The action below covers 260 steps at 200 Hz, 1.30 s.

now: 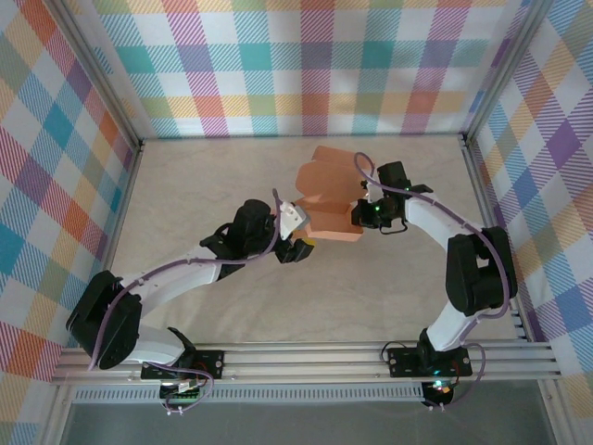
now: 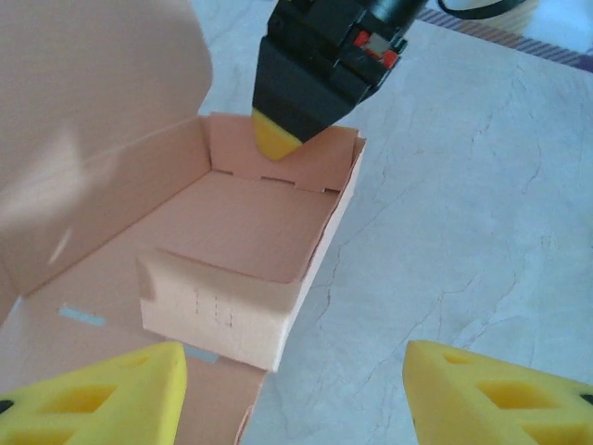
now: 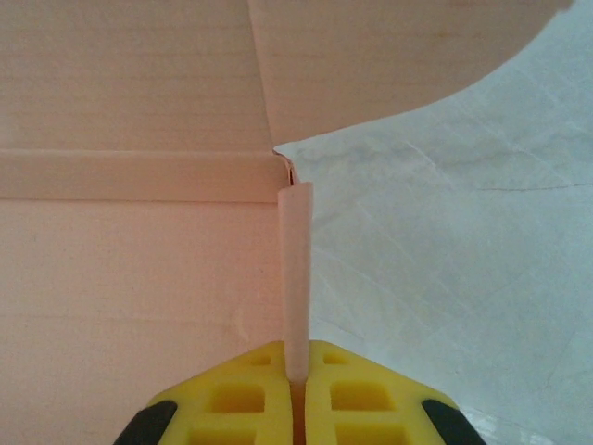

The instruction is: Fold the paper box

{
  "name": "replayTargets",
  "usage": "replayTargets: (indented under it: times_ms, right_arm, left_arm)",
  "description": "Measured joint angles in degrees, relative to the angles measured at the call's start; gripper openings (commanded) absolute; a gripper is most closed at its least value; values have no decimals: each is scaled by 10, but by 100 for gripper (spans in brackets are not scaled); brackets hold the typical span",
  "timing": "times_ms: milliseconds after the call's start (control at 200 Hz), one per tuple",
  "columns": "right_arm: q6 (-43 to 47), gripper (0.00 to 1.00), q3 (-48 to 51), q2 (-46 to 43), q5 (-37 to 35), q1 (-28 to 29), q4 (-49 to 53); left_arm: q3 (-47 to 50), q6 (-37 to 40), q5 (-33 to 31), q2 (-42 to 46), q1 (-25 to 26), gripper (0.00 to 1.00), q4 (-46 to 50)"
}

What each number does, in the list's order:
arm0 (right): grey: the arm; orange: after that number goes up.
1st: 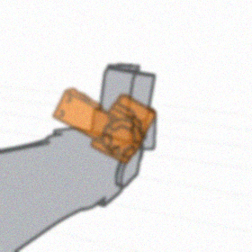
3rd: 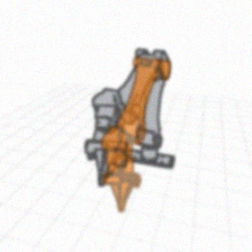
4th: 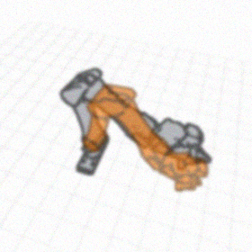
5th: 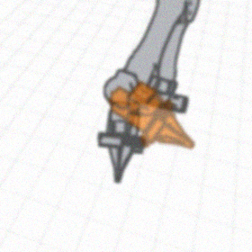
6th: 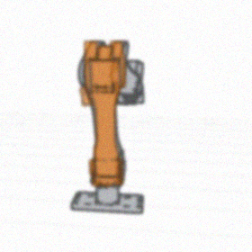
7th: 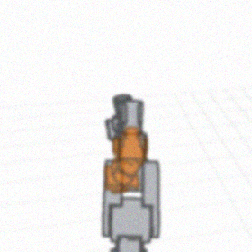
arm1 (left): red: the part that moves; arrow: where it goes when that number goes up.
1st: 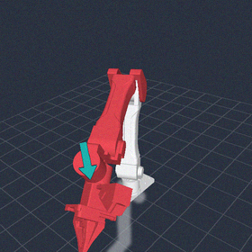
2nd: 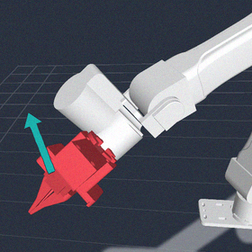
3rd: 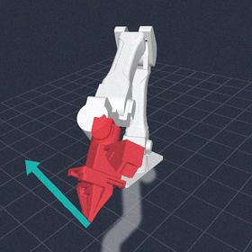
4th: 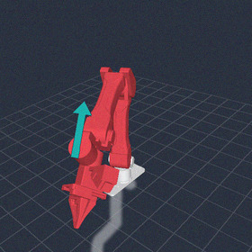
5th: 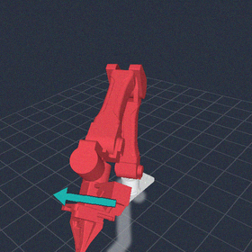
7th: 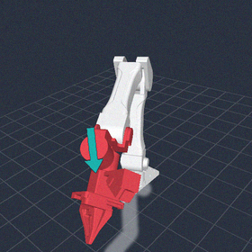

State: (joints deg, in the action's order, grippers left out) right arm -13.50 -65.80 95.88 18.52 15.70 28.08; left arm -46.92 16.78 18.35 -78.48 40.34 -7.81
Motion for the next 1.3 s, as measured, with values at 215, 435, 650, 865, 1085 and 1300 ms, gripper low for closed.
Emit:
replayTargets:
  times_ms: [215,435,650,865,1085,1300]
  right_arm:
    - [5,0,0,-9,22,0,1]
    - [7,0,0,-9,35,0,1]
    - [9,0,0,-9,36,0,3]
    - [9,0,0,-9,33,0,3]
    - [9,0,0,-9,32,-2,3]
    - [9,0,0,-9,35,-2,3]
  left_arm:
    - [1,75,-14,2,9,48,-18]
    - [2,118,-35,-10,31,38,-28]
    - [2,122,-42,-29,32,22,-30]
    - [2,127,-45,-31,33,7,-28]
    - [2,127,-50,-31,33,14,-28]
    - [-1,125,-61,-37,34,20,-26]
